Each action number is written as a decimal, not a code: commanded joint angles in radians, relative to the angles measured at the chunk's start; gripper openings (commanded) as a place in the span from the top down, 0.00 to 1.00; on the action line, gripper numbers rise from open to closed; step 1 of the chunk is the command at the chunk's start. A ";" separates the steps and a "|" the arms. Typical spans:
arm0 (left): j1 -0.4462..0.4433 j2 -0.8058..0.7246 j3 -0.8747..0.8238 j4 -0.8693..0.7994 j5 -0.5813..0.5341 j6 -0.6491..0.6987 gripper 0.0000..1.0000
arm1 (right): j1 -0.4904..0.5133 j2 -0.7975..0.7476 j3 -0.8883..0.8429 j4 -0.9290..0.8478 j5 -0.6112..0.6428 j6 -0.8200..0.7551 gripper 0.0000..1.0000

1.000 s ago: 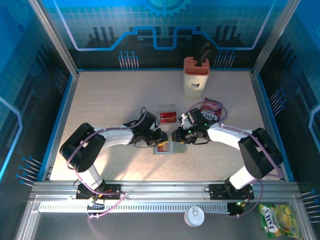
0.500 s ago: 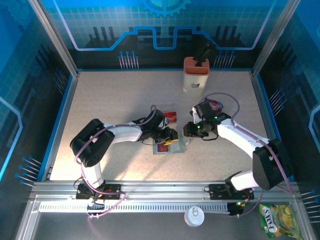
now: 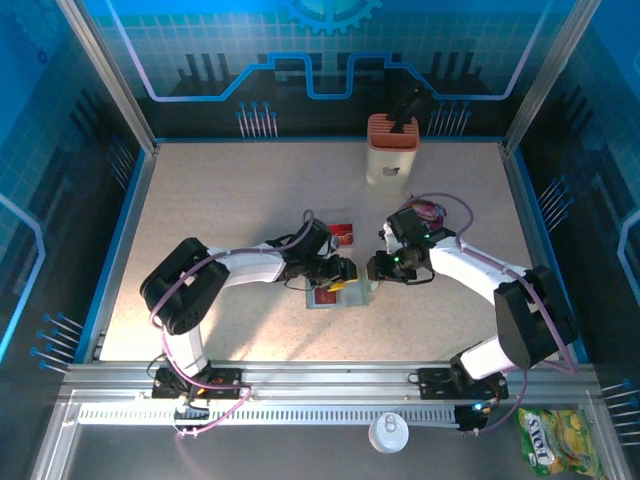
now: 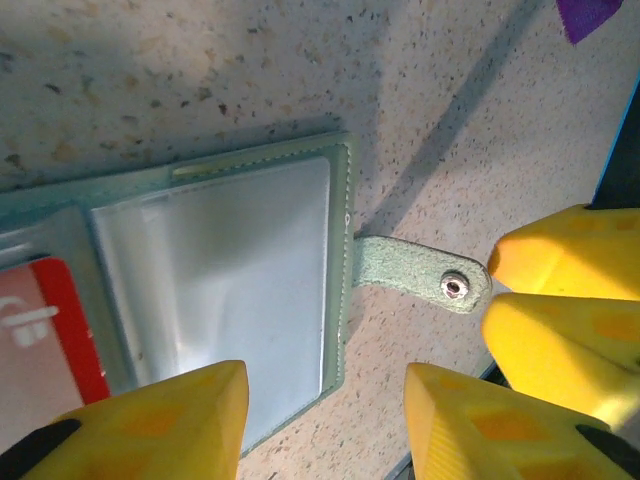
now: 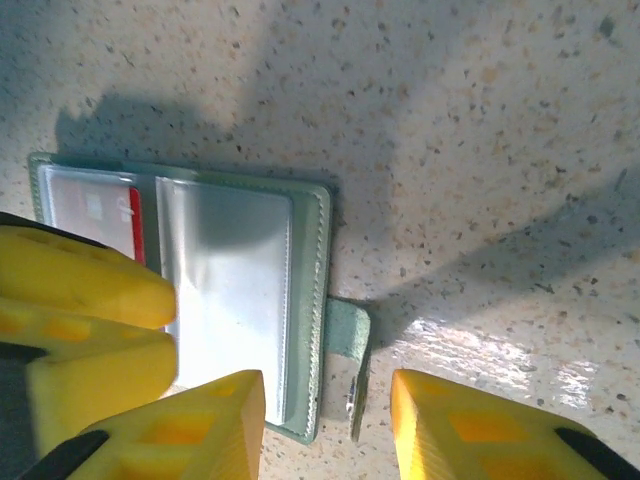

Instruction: Take the credit cards out of the card holder

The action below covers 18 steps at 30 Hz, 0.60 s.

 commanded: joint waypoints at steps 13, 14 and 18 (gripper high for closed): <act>0.094 -0.202 -0.163 -0.080 -0.117 0.052 0.58 | 0.035 -0.026 0.041 -0.005 -0.027 0.024 0.64; 0.098 -0.208 -0.170 -0.080 -0.118 0.052 0.59 | 0.043 -0.024 0.045 -0.001 -0.033 0.030 0.64; 0.105 -0.232 -0.201 -0.077 -0.115 0.052 0.70 | 0.080 -0.011 0.049 0.057 -0.082 0.079 0.64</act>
